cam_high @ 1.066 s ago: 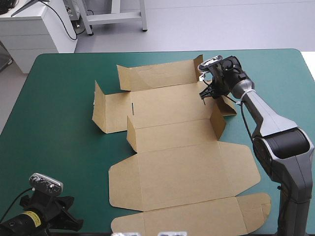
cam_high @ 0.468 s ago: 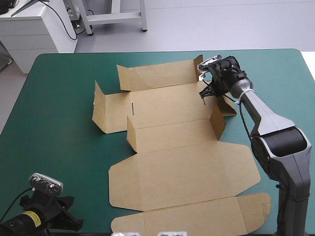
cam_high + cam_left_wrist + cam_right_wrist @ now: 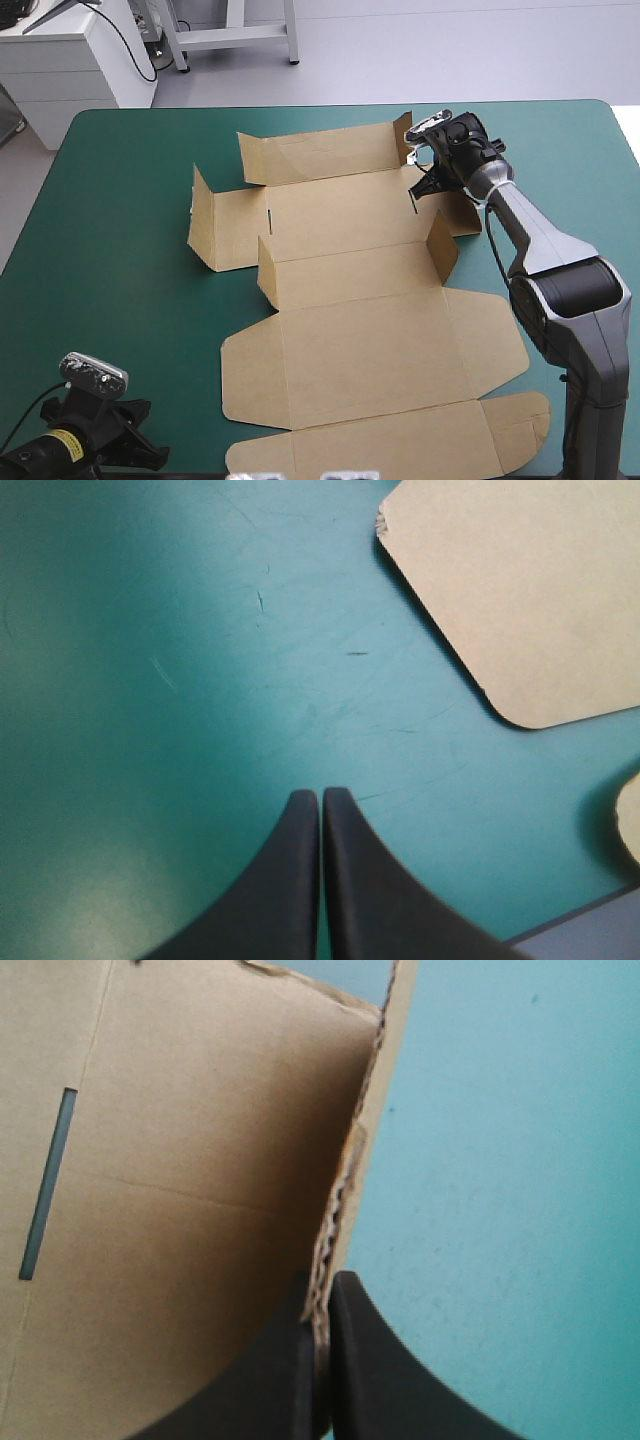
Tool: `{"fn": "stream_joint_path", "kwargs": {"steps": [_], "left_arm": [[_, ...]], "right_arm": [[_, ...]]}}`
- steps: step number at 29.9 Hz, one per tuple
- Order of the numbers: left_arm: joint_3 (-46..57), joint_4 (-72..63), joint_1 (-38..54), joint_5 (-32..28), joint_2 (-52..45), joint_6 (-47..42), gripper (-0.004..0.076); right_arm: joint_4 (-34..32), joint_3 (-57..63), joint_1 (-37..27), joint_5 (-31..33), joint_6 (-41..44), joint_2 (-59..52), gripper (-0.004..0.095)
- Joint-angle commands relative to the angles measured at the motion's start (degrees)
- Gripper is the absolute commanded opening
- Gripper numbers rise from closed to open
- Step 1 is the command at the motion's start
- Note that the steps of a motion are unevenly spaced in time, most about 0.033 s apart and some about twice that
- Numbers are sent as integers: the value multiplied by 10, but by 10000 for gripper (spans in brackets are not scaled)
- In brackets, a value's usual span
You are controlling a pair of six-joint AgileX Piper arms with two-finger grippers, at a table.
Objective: Fold the box
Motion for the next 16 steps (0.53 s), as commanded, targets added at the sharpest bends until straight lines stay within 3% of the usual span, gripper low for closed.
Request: {"fn": "stream_joint_path", "kwargs": {"steps": [1, 7, 16], "left_arm": [[-13, -3, -3, -28, 5, 0, -8], [-13, -3, -3, -28, 5, 0, -8], [-13, -3, -3, -28, 5, 0, -8]], "right_arm": [[5, -26, 1, -13, -37, -29, -21], [34, -86, 1, -16, -178, -29, -21], [161, -153, 1, -96, -447, -29, -21]]}}
